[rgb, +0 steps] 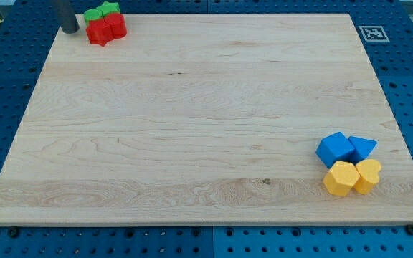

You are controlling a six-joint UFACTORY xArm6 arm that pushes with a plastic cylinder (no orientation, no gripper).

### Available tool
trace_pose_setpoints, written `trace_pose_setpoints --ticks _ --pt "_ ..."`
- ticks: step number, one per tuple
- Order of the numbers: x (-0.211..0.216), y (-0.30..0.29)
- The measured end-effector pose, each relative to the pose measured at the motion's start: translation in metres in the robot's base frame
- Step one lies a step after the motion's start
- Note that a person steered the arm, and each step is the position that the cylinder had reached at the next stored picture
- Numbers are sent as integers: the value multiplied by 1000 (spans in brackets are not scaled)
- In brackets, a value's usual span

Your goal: Move your arm to the top left corner of the board

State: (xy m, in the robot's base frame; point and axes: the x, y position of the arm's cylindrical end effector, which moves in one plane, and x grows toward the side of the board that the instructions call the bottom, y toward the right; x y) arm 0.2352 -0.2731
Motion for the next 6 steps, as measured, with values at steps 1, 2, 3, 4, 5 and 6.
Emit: trace_pose_setpoints --ticks 1,2,3,4,5,6 --pt "-7 -7" --pt "-28 -23" --pt "-43 -27" --pt "-44 -22" --pt "-43 -15" --pt "-44 -13"
